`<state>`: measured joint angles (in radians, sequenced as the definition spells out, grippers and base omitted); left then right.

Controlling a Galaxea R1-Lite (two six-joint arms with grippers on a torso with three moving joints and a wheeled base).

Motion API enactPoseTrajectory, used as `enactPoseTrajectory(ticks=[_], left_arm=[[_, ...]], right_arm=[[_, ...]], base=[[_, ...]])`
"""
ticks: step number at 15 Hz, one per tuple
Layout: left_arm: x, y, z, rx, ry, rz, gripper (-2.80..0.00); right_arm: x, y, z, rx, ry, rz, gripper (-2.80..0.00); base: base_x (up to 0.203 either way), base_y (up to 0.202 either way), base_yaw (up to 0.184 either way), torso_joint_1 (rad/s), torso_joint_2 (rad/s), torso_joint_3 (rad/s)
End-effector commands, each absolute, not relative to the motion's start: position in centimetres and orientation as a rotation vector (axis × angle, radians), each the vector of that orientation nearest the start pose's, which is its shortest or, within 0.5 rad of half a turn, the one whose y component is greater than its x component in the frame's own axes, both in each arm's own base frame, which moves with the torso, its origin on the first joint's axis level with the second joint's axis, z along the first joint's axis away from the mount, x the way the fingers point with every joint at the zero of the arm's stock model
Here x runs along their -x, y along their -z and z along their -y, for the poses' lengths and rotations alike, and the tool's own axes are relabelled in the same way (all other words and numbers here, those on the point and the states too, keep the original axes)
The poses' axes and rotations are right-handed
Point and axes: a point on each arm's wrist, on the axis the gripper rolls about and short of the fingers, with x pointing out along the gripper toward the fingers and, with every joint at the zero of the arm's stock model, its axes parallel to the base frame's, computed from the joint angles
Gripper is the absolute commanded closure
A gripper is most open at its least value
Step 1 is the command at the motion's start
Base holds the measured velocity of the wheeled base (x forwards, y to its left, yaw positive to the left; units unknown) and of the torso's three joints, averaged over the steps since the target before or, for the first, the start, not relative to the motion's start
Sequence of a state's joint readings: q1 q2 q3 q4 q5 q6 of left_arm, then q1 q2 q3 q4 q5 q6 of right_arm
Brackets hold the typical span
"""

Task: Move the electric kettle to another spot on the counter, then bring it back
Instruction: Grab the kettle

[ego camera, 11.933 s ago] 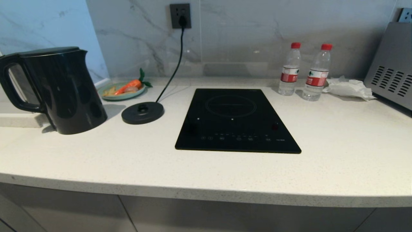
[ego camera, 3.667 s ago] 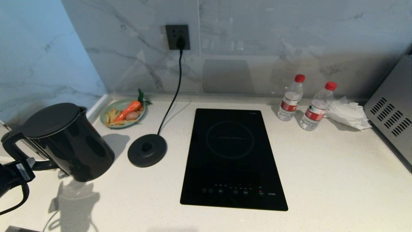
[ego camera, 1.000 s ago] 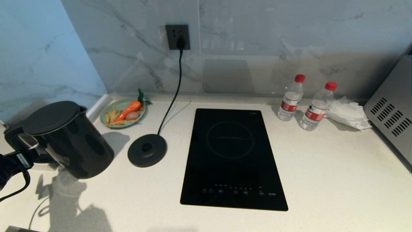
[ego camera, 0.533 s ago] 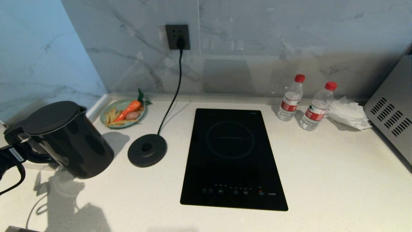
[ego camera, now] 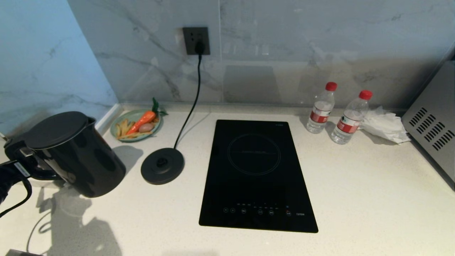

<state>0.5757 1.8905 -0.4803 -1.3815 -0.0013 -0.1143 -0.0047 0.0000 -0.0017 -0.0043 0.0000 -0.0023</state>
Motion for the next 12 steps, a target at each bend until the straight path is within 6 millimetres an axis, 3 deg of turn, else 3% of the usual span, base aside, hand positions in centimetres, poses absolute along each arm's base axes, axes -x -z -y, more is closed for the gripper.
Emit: enactPoseTrajectory(ticks=[1, 12], left_arm=[[-25.49, -12.46, -16.57, 0.119, -0.601, 0.031, -2.8], [-26.12, -12.84, -15.68, 0.157, -0.567, 0.057, -2.8]], right_arm=[[2.28, -7.6, -0.01, 0.003, 0.005, 0.005, 0.0], [2.29, -7.64, -0.01, 0.003, 0.005, 0.006, 0.0]], base=[[0.0, 0.0, 0.0, 0.0, 0.0, 0.0], [0.0, 0.0, 0.0, 0.0, 0.0, 0.0]])
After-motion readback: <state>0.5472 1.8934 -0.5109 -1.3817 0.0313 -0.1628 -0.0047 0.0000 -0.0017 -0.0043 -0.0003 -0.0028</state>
